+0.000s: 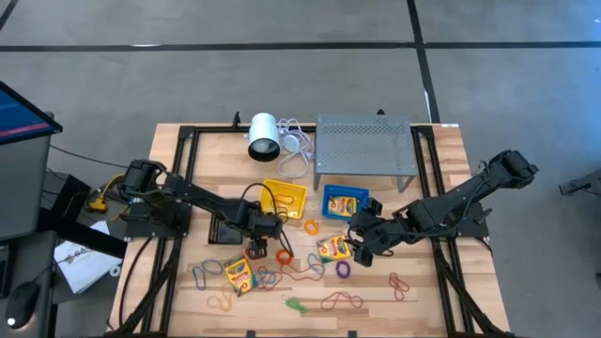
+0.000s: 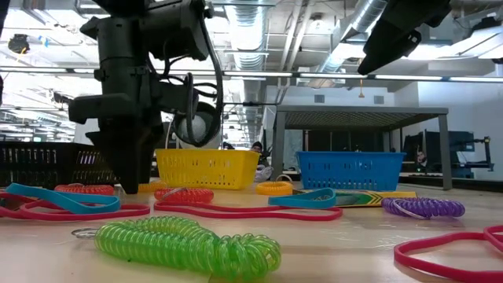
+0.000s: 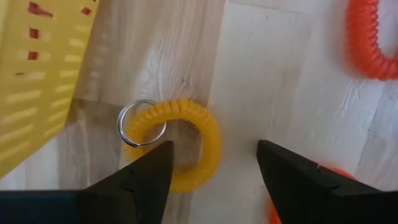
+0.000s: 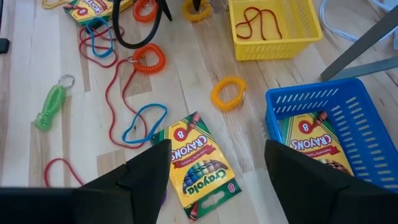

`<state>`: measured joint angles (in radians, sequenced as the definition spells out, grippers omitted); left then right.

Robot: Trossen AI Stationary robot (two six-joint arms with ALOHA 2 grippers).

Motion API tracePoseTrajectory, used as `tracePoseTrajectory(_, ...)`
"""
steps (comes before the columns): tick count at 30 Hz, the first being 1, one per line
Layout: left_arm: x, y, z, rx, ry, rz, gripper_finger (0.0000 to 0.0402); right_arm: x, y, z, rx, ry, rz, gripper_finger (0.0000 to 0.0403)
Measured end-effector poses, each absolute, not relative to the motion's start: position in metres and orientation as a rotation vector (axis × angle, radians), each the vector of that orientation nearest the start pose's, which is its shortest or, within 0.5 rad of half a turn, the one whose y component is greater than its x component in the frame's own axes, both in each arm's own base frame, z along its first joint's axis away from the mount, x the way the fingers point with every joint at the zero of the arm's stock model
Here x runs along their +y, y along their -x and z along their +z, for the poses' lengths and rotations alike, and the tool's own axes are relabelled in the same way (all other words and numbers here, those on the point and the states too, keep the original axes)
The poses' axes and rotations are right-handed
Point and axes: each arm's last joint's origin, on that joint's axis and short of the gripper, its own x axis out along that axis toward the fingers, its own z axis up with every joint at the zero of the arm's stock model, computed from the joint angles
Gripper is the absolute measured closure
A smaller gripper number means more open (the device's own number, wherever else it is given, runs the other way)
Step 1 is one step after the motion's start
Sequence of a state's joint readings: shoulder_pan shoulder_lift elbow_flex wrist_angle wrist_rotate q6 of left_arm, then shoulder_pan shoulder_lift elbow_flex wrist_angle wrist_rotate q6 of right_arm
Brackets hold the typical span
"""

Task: Pick & Place Office Desk Supplies
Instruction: Put the right yellow spring keychain into the black bin

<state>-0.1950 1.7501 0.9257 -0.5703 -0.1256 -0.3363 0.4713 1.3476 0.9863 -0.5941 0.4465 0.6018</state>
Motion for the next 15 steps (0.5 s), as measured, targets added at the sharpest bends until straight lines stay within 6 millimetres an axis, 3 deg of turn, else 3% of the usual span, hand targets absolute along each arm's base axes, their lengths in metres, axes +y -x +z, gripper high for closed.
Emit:
tracePoseTrajectory(7,-0.0537,-0.2898,0.1289,1.357,0.063,0.176,0.0215,0.1096,-0.2428,0.2538,0.82,-0.141,-0.231,0.0149)
tracePoseTrajectory(15,-0.0537,-0.2903,0.1287,1.352,0.07,0.176,0.037,0.1097,-0.2427,0.2538,0.82,-0.139,-0.229,0.0149)
